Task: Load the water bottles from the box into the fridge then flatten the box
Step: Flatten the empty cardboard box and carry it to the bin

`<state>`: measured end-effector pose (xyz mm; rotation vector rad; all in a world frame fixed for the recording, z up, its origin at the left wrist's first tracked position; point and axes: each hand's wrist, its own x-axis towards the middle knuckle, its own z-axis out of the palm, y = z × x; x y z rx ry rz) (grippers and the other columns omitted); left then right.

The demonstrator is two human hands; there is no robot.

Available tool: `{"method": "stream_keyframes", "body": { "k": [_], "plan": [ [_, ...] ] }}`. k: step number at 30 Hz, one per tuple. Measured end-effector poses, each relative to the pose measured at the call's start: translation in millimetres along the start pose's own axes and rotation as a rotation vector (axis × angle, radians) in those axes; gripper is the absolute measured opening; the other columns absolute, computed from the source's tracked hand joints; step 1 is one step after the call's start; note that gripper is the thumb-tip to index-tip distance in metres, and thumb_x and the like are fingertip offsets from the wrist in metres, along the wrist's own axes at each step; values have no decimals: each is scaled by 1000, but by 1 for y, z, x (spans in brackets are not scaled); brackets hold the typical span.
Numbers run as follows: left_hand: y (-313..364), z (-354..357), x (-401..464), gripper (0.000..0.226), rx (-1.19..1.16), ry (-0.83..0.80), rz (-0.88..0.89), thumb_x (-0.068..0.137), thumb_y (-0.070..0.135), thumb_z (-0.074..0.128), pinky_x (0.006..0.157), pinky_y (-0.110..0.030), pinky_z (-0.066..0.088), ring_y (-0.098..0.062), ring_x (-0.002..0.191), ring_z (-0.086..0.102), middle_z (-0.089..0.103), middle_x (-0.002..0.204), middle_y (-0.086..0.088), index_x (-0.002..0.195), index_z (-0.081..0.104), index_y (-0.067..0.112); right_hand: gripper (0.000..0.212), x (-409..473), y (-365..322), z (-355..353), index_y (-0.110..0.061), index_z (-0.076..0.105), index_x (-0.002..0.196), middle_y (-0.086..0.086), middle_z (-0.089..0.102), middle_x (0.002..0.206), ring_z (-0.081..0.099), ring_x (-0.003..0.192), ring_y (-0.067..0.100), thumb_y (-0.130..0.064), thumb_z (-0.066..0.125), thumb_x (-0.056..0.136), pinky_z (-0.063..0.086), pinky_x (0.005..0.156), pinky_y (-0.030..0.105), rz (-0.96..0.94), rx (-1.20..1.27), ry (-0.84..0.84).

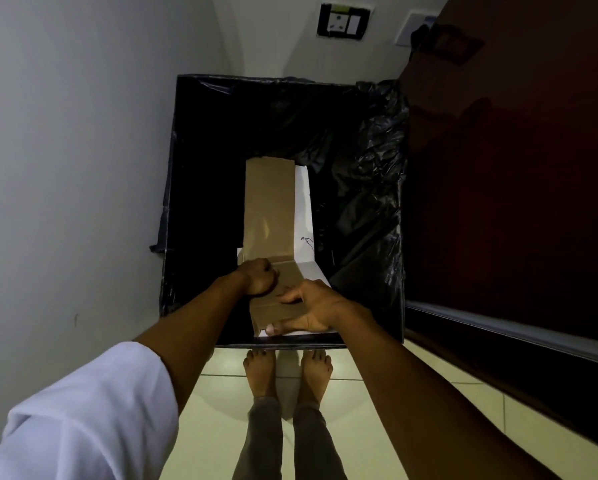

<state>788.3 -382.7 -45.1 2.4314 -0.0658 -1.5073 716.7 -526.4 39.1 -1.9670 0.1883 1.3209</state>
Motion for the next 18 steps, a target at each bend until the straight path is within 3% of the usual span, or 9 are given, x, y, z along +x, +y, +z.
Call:
{"method": "stream_keyframes", "body": {
  "k": [5,7,10,14,16,18],
  "plan": [
    [11,-9,-33,52,4,73,33,101,44,37,100,-33,38,-30,127,49,49,141,-15,141,44,12,79,-26,-11,-2,-24,60,131,1,54,139,50,128,25,-78,59,74,39,107,34,-30,-1,60],
    [17,-15,-53,50,22,85,58,101,44,36,92,-31,40,-29,119,53,53,136,-15,138,46,13,64,-41,-17,-2,-21,66,117,3,63,116,58,113,23,-73,51,83,46,101,37,-59,24,111],
    [25,-21,-83,45,11,97,71,101,44,36,81,-29,41,-22,96,56,60,122,-13,130,52,14,45,-61,-25,2,-19,64,90,1,60,83,61,91,23,-61,48,93,52,86,37,-102,-14,203],
    [38,-32,-134,36,-54,125,101,103,36,36,78,-30,44,-18,87,56,57,101,-6,123,52,10,38,-96,-28,10,-12,68,96,12,69,93,63,91,27,-45,49,99,53,84,38,-215,-36,323],
    [40,-36,-161,37,-93,119,112,102,36,38,85,-32,47,-23,98,59,57,107,-7,125,49,9,33,-122,-38,7,-7,69,104,13,70,99,64,93,27,-35,52,100,52,83,35,-277,-38,360],
    [43,-32,-189,44,-119,127,136,99,42,39,98,-36,45,-28,116,54,53,127,-9,131,44,12,32,-144,-44,9,-6,66,115,14,69,109,63,99,28,-31,53,99,51,86,35,-306,-52,401]
  ]
}}
